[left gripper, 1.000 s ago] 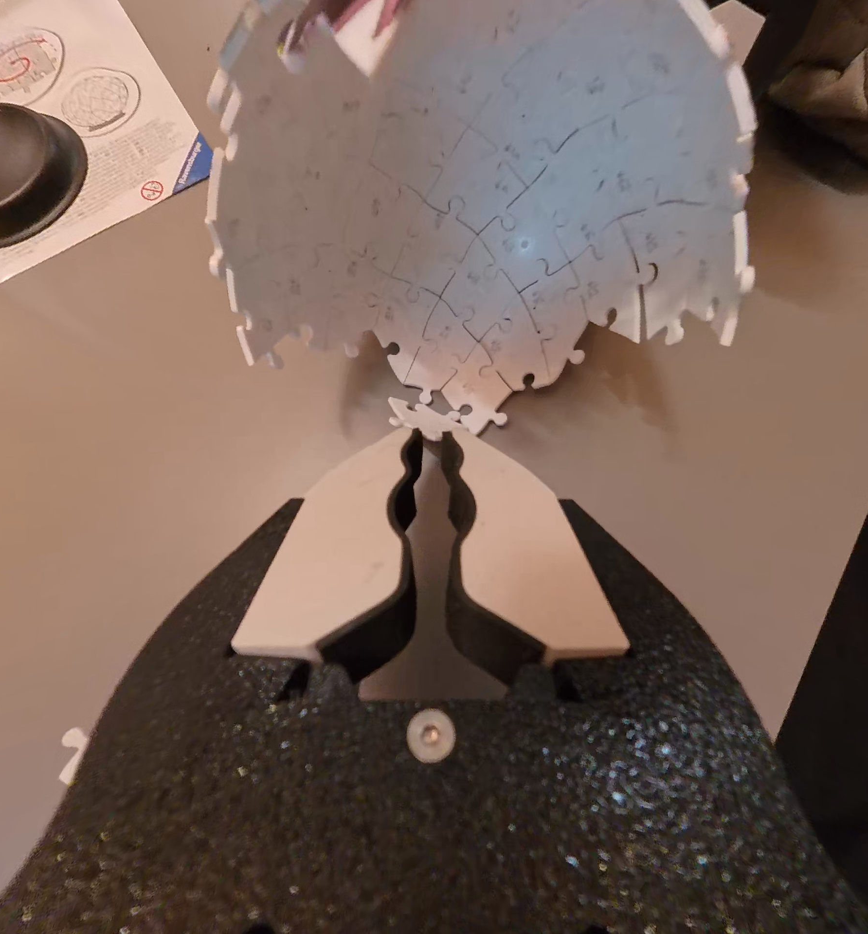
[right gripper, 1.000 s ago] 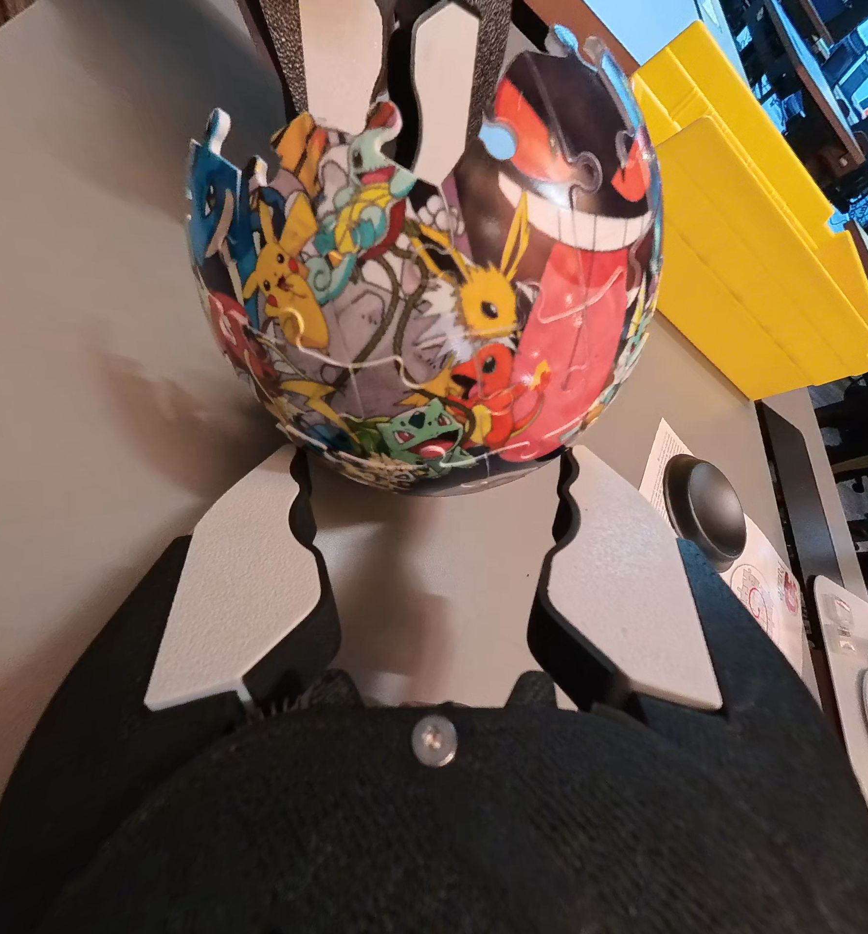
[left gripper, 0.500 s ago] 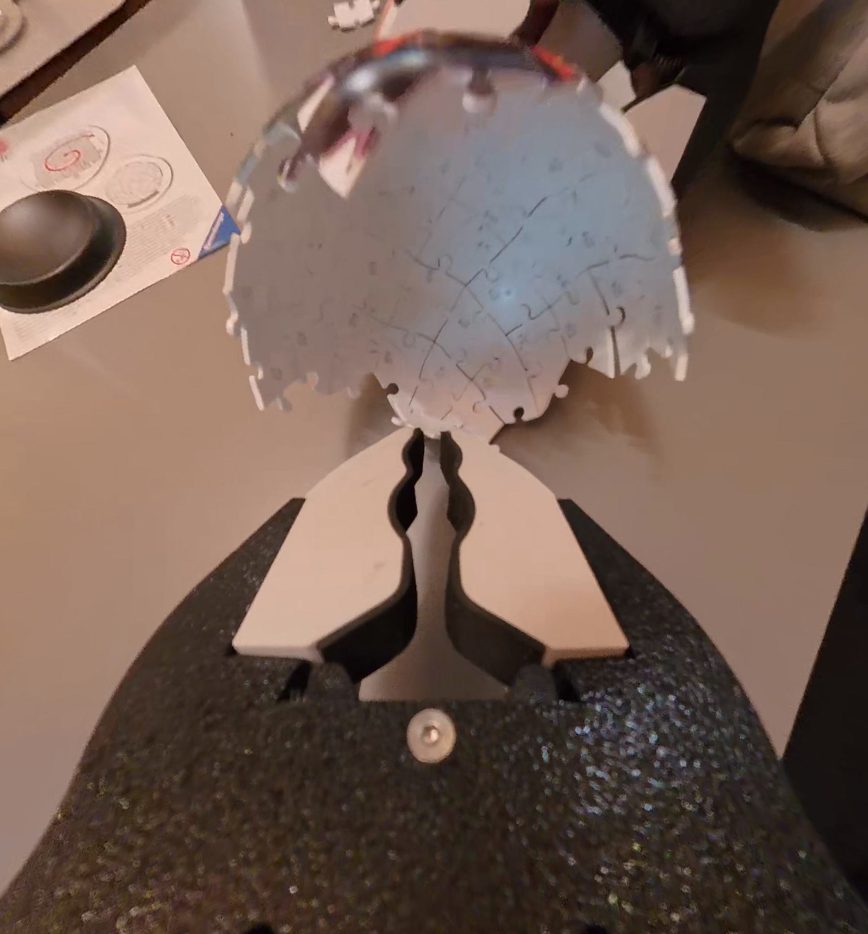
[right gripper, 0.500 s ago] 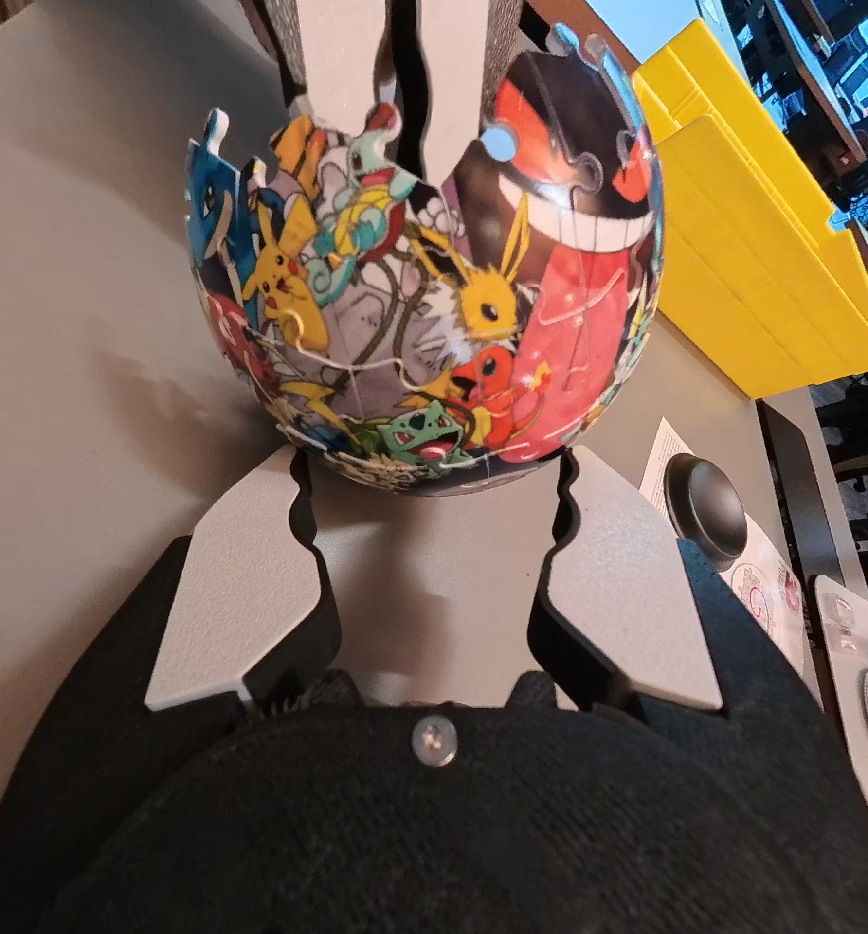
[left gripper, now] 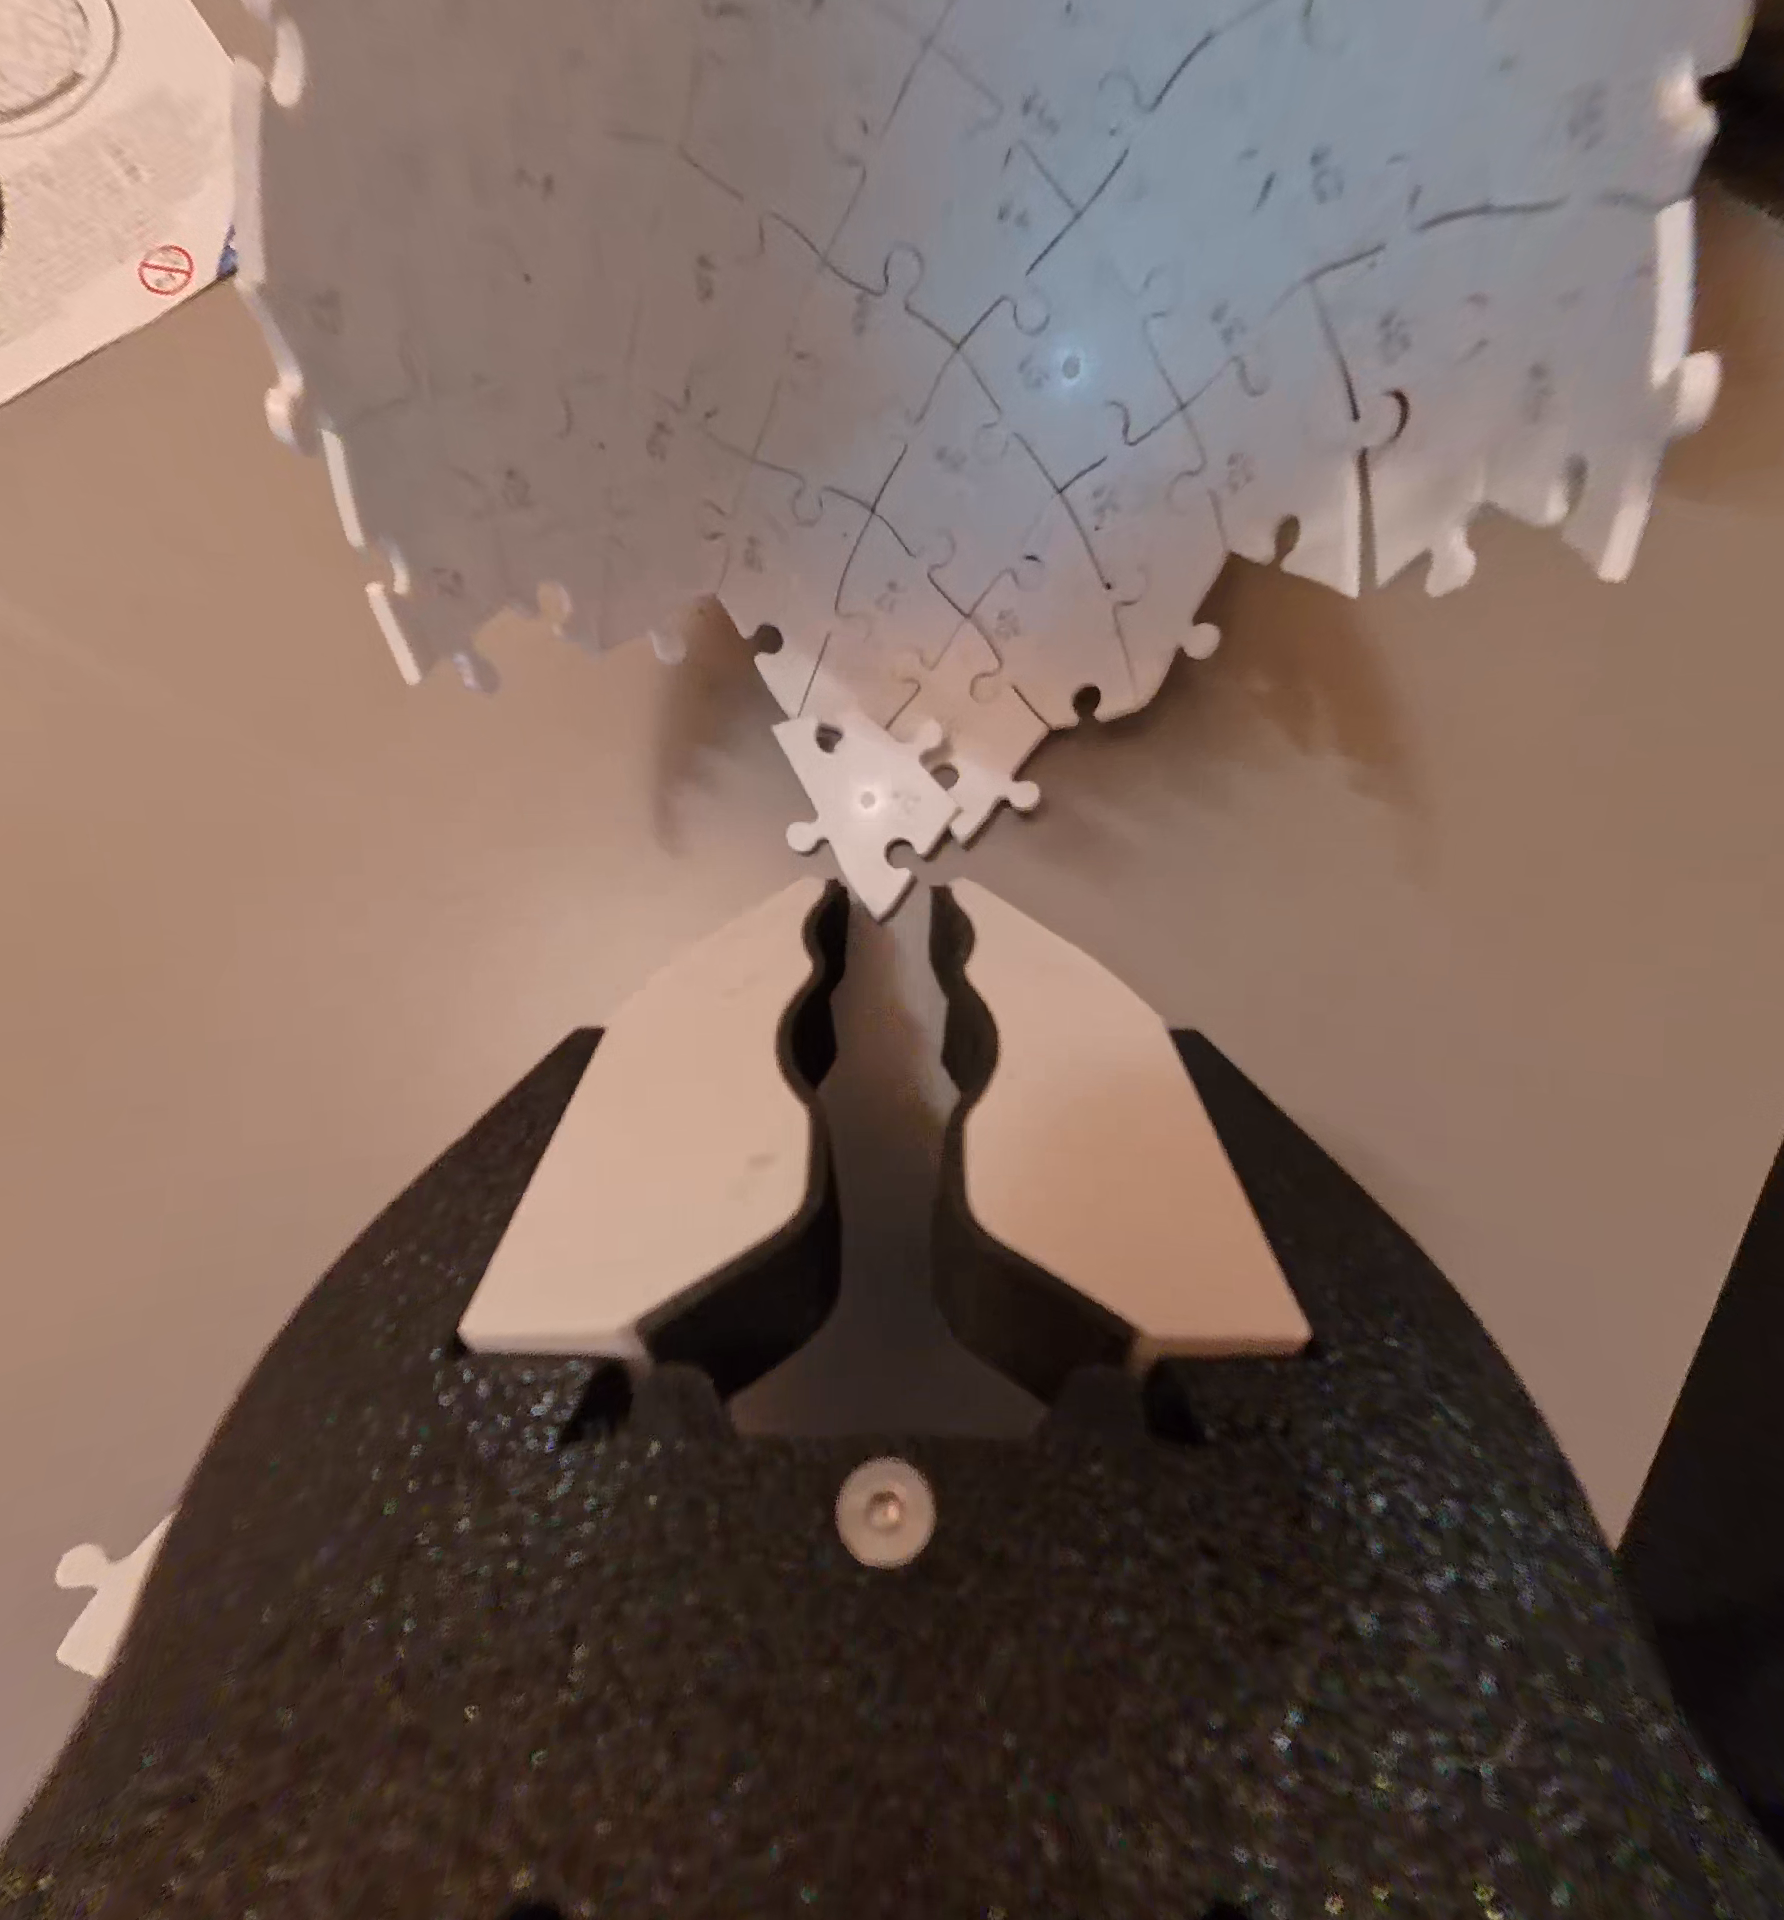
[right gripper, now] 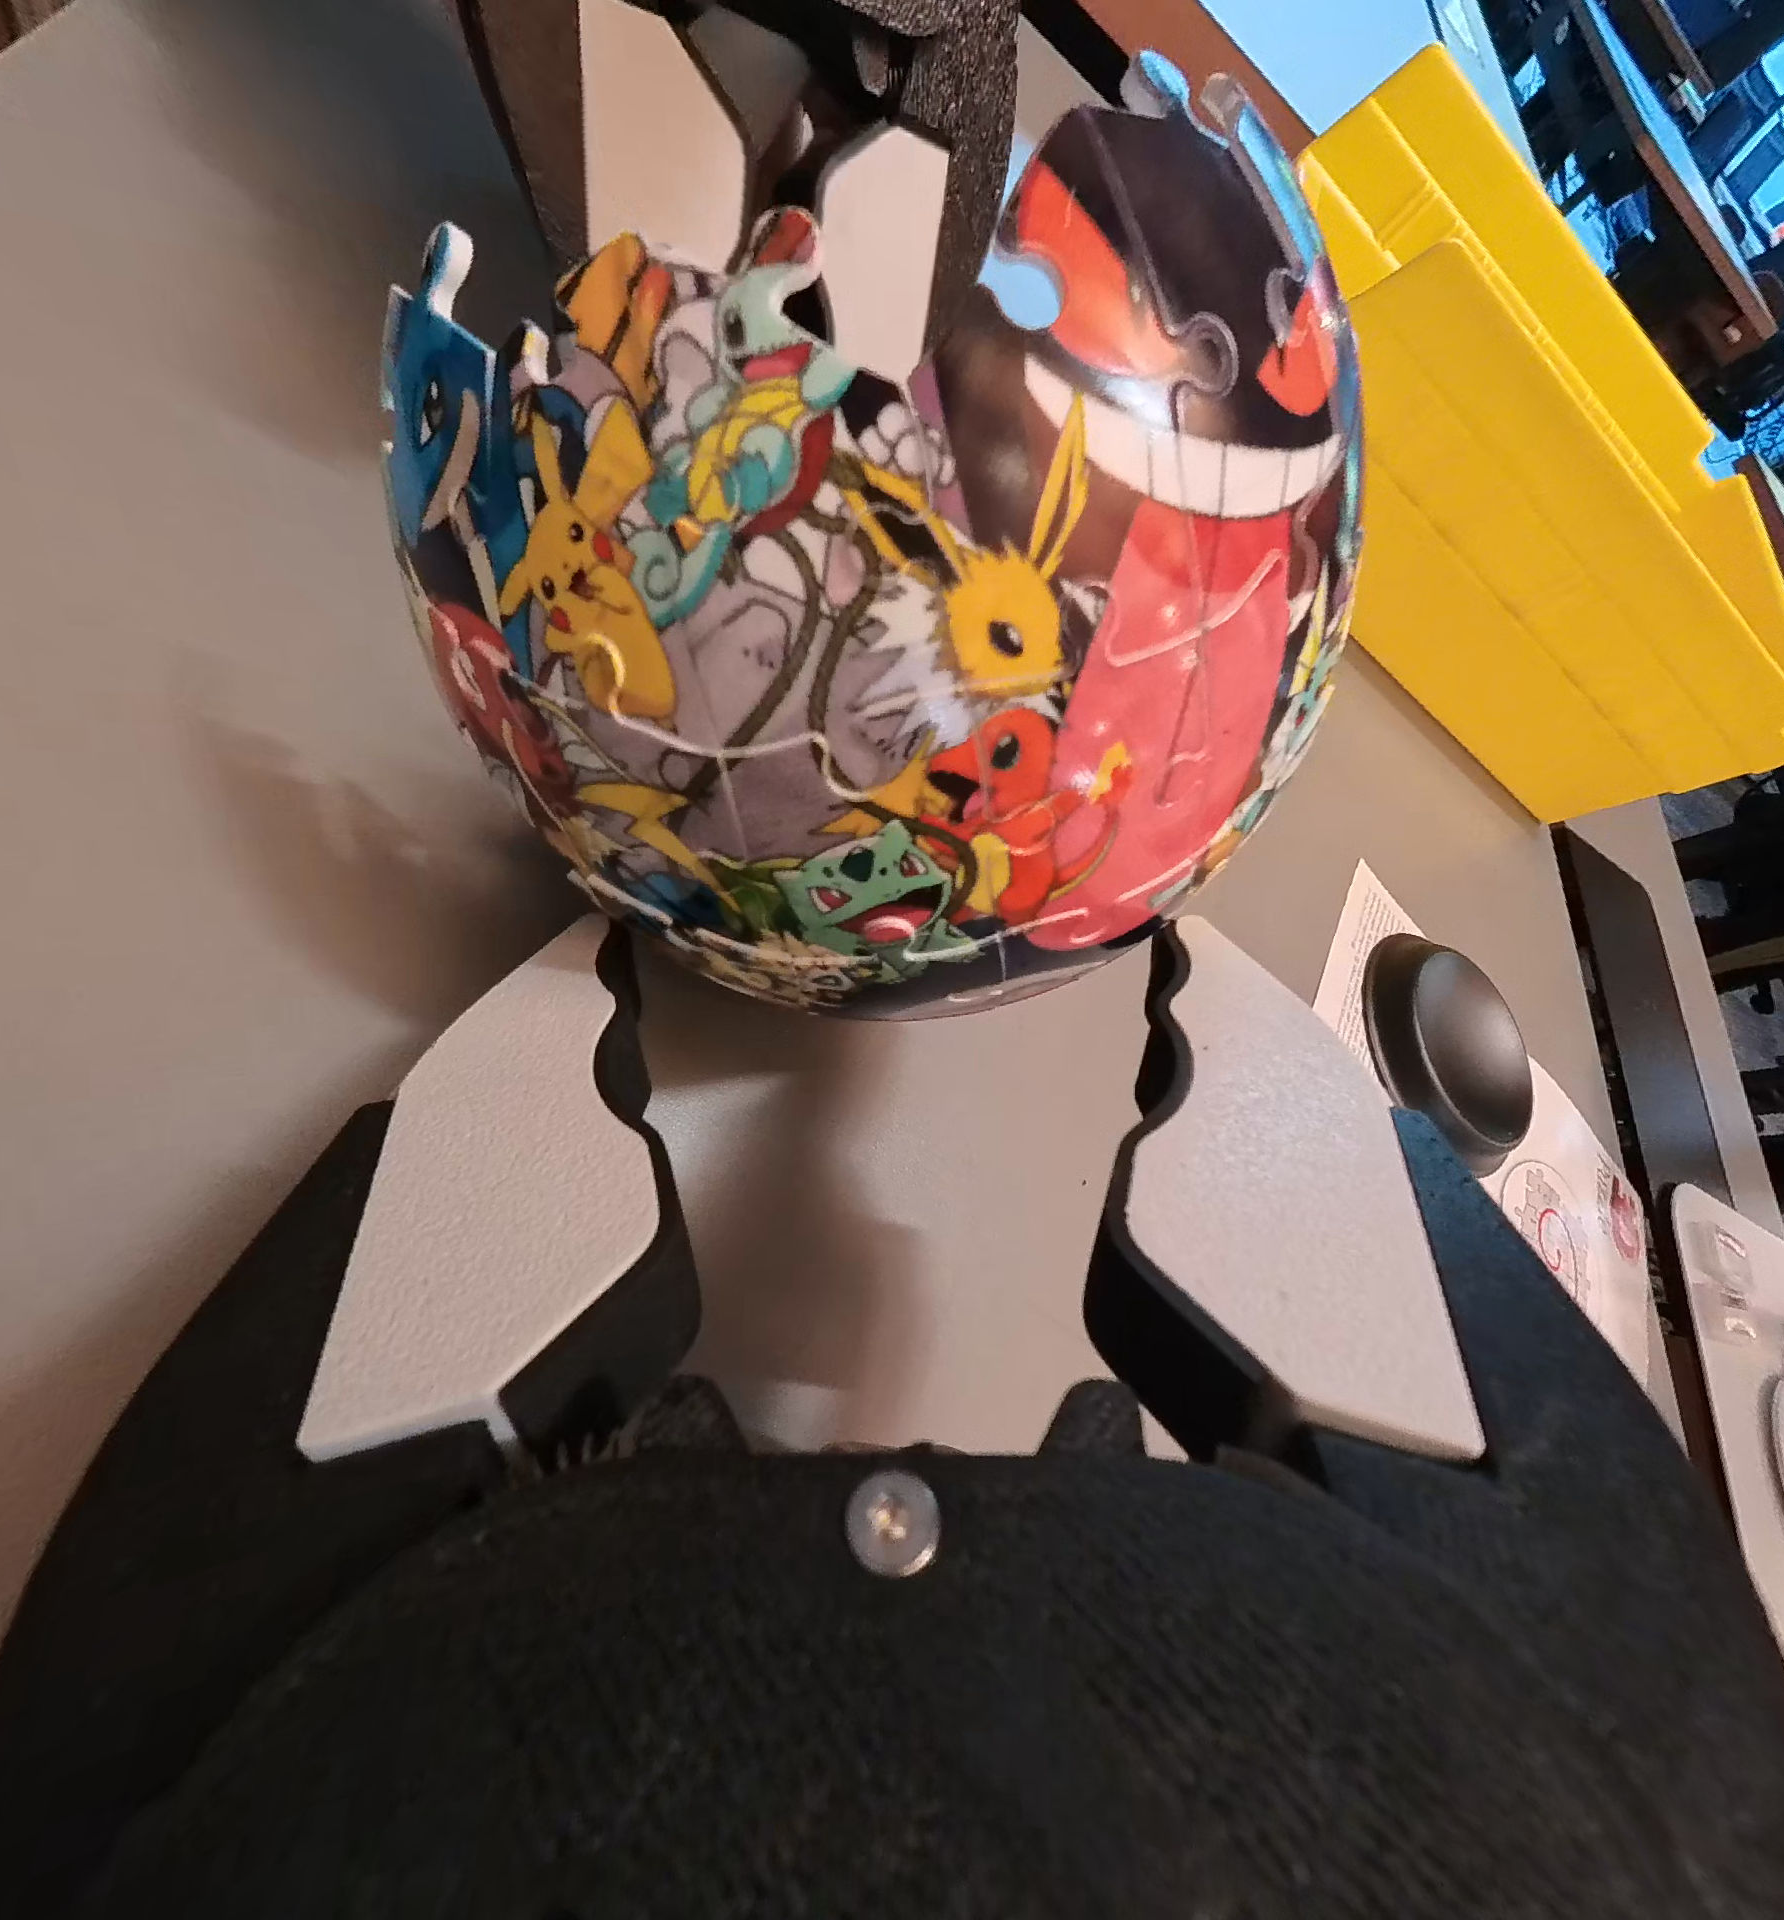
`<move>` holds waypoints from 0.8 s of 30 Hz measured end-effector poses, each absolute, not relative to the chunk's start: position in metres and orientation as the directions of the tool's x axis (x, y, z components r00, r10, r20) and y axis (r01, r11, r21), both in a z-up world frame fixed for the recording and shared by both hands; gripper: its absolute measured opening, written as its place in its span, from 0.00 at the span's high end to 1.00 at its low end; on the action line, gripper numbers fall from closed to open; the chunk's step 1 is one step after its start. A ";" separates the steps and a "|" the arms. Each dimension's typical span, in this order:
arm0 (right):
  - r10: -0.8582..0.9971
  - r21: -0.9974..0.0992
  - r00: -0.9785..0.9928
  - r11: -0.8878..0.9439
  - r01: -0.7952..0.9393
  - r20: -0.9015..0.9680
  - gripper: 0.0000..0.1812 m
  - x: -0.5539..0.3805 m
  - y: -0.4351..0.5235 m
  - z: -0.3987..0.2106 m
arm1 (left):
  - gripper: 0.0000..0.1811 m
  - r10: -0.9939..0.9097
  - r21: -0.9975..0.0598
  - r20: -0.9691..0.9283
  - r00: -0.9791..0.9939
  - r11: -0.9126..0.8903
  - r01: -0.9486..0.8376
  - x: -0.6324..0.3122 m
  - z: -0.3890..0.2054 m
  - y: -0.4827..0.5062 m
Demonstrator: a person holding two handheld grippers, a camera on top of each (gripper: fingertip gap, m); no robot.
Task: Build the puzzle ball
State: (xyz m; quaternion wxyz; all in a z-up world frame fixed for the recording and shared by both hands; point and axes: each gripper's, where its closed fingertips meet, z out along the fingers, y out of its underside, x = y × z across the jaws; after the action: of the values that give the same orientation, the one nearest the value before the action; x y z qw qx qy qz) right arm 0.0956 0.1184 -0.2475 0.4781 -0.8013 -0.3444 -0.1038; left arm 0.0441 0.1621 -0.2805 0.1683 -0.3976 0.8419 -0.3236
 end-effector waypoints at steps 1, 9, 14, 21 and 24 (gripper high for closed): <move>0.453 -0.695 0.741 -0.305 0.651 0.496 0.48 0.095 0.118 -0.247 | 0.90 -0.779 -0.675 -0.023 -0.626 0.474 -0.565 0.044 -0.281 0.163; 0.453 -0.694 0.741 -0.307 0.651 0.495 0.48 0.096 0.118 -0.248 | 0.91 -0.845 -0.709 0.036 -0.533 0.354 -0.610 0.063 -0.269 0.161; 0.453 -0.693 0.741 -0.307 0.652 0.496 0.48 0.096 0.118 -0.248 | 0.89 -0.836 -0.675 0.043 -0.547 0.379 -0.633 0.066 -0.282 0.156; 0.453 -0.694 0.741 -0.307 0.652 0.496 0.48 0.096 0.118 -0.248 | 0.89 -0.803 -0.678 0.023 -0.596 0.425 -0.600 0.064 -0.282 0.153; 0.453 -0.694 0.741 -0.307 0.651 0.496 0.48 0.096 0.118 -0.248 | 0.89 -0.792 -0.674 0.025 -0.610 0.437 -0.595 0.064 -0.282 0.153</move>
State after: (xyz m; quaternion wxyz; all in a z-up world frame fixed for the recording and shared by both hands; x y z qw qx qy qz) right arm 0.0962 0.1185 -0.2481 0.4775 -0.8016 -0.3444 -0.1040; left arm 0.0642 0.1527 -0.2823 0.1493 -0.4157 0.8345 -0.3294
